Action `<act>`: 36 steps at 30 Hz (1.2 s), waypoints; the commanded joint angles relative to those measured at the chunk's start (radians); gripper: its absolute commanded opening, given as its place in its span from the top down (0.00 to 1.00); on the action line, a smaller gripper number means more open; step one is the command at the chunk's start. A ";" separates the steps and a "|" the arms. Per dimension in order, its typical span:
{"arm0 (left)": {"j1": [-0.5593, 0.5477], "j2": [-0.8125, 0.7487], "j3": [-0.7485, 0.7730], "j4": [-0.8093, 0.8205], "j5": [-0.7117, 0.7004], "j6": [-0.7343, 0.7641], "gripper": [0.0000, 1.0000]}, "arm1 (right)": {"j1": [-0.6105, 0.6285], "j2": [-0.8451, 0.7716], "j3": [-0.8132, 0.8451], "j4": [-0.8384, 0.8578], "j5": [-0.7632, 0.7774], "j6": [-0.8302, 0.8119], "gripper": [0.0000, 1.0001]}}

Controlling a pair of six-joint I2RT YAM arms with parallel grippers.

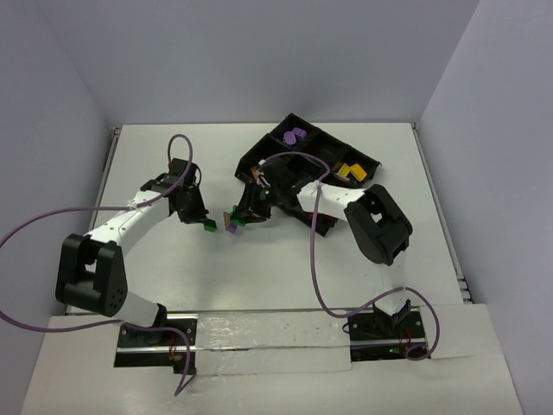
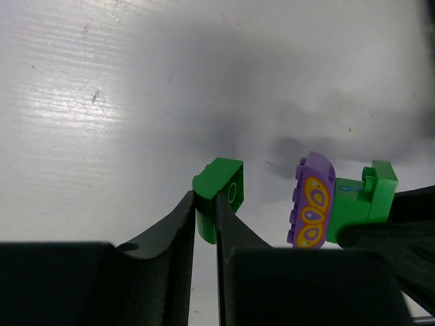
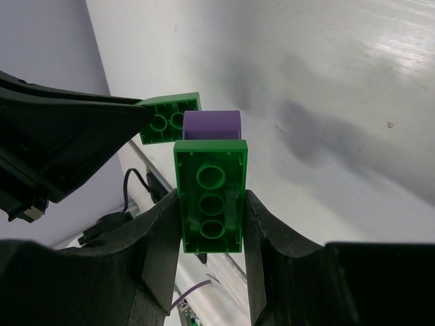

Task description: Sort the legos into containers by color

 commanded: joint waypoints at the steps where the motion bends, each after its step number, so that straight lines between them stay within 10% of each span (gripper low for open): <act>1: 0.002 0.027 0.016 0.061 -0.008 -0.003 1.00 | -0.004 -0.085 0.011 -0.004 0.031 -0.019 1.00; 19: -0.160 0.277 0.614 -0.032 0.149 0.002 1.00 | -0.146 -0.720 -0.192 -0.498 0.704 -0.201 1.00; 36: -0.274 0.710 1.038 0.021 0.294 -0.095 0.98 | -0.258 -0.920 -0.124 -0.726 0.816 -0.244 1.00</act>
